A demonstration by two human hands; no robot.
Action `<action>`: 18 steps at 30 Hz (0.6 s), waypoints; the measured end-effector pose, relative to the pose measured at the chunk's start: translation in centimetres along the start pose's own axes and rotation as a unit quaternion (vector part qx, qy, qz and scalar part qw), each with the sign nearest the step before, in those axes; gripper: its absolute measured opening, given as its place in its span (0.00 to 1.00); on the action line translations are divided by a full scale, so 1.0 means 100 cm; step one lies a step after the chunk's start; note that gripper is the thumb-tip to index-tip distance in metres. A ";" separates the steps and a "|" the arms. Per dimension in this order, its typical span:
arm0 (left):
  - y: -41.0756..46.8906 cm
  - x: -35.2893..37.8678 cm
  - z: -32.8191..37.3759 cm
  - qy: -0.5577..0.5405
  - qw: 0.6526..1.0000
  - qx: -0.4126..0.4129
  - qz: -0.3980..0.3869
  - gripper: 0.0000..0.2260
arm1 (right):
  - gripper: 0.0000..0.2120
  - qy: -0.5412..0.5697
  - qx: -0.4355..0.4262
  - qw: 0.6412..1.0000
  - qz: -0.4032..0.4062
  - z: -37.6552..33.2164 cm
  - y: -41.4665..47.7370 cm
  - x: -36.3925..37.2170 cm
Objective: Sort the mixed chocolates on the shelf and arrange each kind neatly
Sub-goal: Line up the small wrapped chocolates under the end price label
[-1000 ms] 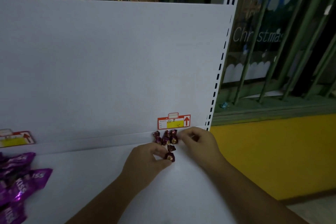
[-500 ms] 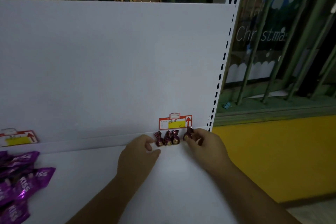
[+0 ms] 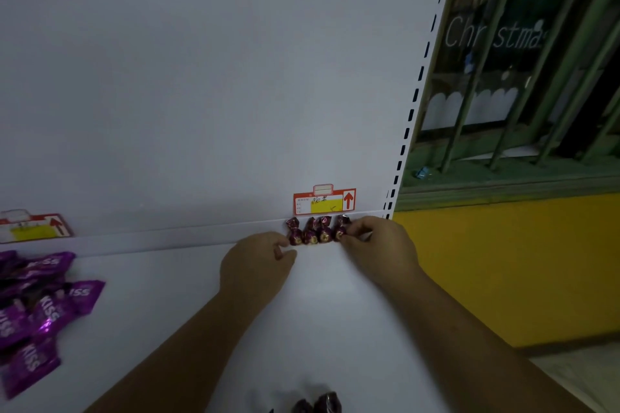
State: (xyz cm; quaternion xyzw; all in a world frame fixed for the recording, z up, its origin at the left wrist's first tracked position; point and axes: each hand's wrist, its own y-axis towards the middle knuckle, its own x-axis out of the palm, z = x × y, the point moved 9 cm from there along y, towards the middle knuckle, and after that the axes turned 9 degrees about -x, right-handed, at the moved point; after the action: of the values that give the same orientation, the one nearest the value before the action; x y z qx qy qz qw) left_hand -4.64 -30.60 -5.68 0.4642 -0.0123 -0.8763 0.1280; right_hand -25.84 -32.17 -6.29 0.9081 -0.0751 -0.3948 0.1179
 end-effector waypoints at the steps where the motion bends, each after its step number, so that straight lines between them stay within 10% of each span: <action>1: -0.001 0.000 0.000 0.001 1.000 0.002 -0.001 0.11 | 0.08 0.005 -0.002 1.000 -0.001 0.000 0.000 0.001; 10: -0.005 -0.010 0.005 -0.115 0.992 0.036 -0.026 0.09 | 0.08 0.081 -0.026 0.996 0.038 -0.007 -0.005 -0.008; 13: -0.026 0.003 0.031 -0.050 0.964 0.138 -0.220 0.10 | 0.09 0.092 -0.099 0.983 -0.121 -0.037 -0.017 0.012; 18: -0.102 0.023 0.042 0.124 0.792 0.170 -0.574 0.09 | 0.11 0.105 -0.164 0.879 -0.436 -0.077 -0.090 0.014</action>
State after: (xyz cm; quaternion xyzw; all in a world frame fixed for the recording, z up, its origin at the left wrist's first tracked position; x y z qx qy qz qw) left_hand -11.44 -21.70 -6.58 0.5053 0.1236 -0.7072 -0.4788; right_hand -18.81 -22.67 -4.67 0.8527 0.4073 -0.3152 0.0883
